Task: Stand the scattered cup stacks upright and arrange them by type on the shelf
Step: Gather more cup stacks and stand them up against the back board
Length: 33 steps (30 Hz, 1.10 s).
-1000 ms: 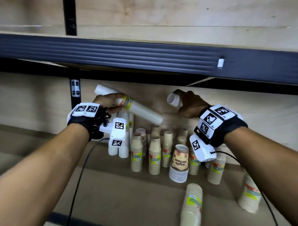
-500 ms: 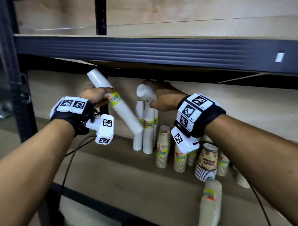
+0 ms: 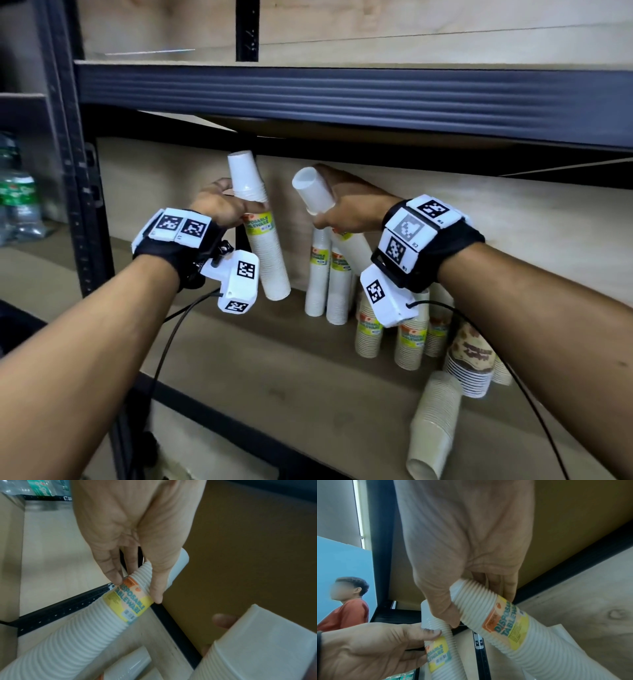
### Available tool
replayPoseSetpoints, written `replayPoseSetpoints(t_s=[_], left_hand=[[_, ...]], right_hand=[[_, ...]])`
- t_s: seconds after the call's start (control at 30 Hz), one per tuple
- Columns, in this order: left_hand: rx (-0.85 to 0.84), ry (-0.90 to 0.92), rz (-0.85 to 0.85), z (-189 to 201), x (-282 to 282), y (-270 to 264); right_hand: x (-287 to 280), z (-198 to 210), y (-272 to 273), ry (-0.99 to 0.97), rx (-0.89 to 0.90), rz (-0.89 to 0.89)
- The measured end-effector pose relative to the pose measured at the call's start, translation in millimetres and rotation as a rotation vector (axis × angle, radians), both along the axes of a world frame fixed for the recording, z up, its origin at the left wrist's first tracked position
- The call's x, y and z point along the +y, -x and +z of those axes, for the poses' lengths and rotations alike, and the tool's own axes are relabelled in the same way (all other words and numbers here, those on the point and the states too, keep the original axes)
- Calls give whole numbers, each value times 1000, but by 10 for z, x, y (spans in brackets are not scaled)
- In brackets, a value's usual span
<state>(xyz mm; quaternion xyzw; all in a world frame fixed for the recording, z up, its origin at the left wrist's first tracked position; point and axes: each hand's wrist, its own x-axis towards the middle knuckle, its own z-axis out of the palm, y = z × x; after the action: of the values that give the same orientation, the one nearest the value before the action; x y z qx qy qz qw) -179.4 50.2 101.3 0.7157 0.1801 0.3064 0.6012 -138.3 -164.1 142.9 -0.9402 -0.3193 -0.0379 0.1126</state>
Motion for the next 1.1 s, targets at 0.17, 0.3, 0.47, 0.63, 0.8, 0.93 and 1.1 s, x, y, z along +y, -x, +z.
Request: replayPoseSetpoints(t_s=[0.17, 0.3, 0.47, 0.63, 0.8, 0.93, 1.1], left_hand=[[-3, 5, -43, -114, 115, -133], [51, -87, -109, -221, 136, -243], [109, -173, -207, -373, 124, -422], [128, -174, -258, -490, -2, -672], [118, -214, -334, -598, -157, -895], [110, -248, -342, -719, -251, -1058], [94, -258, -360, -863, -292, -1210]], right_hand=[[52, -147, -161, -131, 78, 17], [38, -217, -322, -241, -56, 92], [-15, -316, -559, -187, -5, 38], [-44, -516, -831, -299, -20, -51], [-31, -684, -995, -293, -97, -81], [-16, -787, -1111, -327, -64, -101], [3, -879, -1209, -321, -51, -120]])
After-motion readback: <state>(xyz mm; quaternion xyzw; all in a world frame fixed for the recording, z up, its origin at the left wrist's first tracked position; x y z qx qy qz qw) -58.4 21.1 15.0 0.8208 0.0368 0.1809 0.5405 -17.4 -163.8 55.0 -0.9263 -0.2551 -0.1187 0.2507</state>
